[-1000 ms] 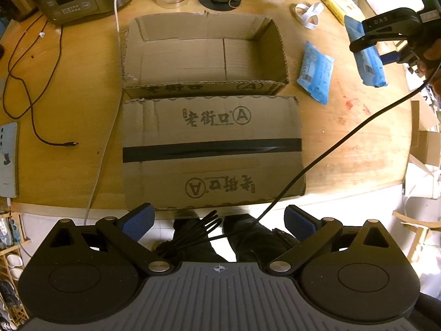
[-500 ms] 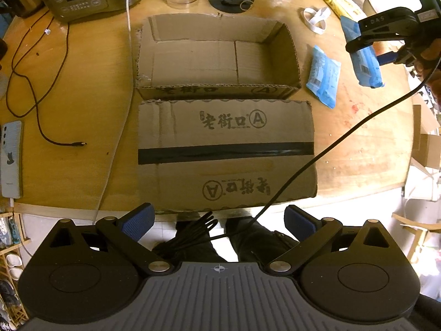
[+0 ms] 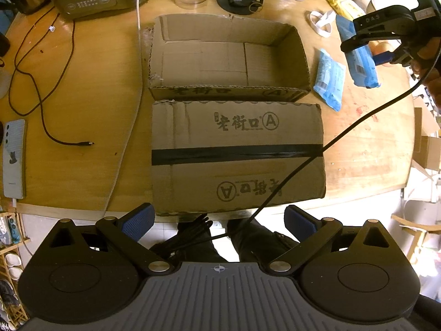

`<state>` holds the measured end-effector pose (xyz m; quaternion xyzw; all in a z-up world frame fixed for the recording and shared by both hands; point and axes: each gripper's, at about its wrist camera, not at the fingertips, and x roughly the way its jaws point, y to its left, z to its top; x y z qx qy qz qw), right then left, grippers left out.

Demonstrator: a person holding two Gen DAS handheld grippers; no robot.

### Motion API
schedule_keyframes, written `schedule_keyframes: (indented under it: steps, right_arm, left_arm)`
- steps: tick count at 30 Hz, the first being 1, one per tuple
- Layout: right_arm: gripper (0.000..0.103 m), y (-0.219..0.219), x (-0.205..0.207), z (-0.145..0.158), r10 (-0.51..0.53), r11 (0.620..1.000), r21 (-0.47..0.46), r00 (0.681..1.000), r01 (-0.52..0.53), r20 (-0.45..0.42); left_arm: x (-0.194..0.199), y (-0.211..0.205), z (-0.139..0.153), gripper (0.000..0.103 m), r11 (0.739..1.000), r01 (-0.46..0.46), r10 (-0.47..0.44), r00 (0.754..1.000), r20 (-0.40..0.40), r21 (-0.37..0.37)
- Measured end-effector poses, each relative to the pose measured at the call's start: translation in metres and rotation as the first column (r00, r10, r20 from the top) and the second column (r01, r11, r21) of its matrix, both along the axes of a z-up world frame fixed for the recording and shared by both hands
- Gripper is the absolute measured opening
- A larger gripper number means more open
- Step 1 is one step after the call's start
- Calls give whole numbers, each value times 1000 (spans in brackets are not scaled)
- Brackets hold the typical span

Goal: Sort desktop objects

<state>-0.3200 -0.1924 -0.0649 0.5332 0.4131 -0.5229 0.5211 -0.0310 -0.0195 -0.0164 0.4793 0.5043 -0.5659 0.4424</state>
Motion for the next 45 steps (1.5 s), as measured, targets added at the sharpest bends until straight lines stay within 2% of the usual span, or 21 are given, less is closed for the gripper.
schedule_keyframes:
  steps: [45]
  right_arm:
    - [62,1,77,0,33,999,-8,999,-33,8]
  left_arm:
    - [58,4,3,103,999,-47,48,999,2,-22]
